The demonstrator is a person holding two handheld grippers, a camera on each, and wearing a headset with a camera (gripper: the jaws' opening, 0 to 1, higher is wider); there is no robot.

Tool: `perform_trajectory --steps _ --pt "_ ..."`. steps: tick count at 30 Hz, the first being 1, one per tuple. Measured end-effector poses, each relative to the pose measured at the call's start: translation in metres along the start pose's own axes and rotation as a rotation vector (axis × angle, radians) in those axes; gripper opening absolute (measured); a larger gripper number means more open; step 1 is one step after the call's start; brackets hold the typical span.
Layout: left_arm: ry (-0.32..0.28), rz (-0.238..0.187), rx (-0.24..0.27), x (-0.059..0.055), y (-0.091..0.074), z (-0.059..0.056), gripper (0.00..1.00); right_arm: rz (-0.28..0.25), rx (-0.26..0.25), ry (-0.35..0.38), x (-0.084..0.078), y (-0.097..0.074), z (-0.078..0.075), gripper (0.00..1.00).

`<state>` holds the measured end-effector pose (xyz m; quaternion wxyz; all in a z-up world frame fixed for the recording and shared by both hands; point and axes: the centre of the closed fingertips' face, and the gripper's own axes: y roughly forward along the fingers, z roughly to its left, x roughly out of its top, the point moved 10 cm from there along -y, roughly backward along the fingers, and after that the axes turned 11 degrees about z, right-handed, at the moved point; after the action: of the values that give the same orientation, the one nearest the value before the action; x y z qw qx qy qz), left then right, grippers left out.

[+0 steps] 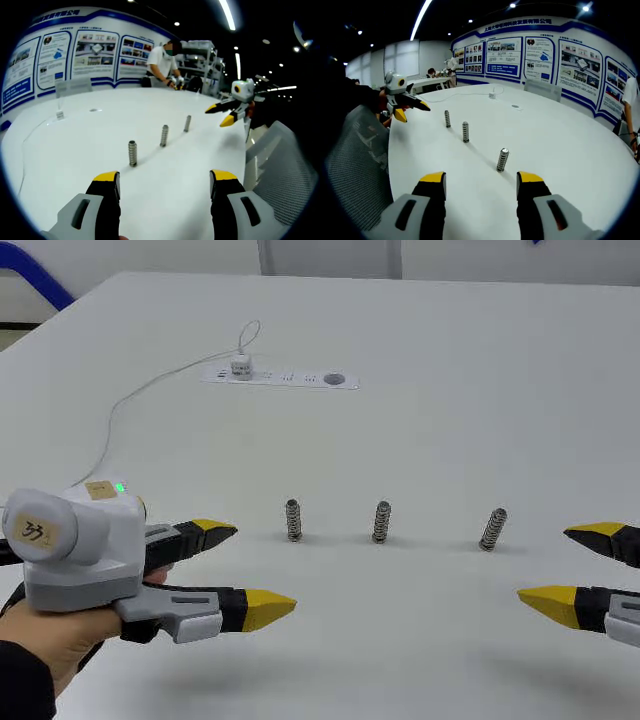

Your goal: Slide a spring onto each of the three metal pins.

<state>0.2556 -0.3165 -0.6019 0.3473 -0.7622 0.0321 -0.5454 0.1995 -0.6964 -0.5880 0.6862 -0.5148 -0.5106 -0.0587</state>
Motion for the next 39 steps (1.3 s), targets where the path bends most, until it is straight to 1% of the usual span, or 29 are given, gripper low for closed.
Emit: perform_trajectory --steps 22,39 --pt "-0.003 0.015 0.01 -0.0016 -0.0004 0.0002 0.75 -0.004 0.012 0.009 -0.0023 0.0042 -0.0004 0.58" --pt "-0.004 0.009 0.009 -0.0013 -0.0005 0.0 0.75 -0.003 0.012 0.002 0.0011 0.0046 0.0013 0.58"
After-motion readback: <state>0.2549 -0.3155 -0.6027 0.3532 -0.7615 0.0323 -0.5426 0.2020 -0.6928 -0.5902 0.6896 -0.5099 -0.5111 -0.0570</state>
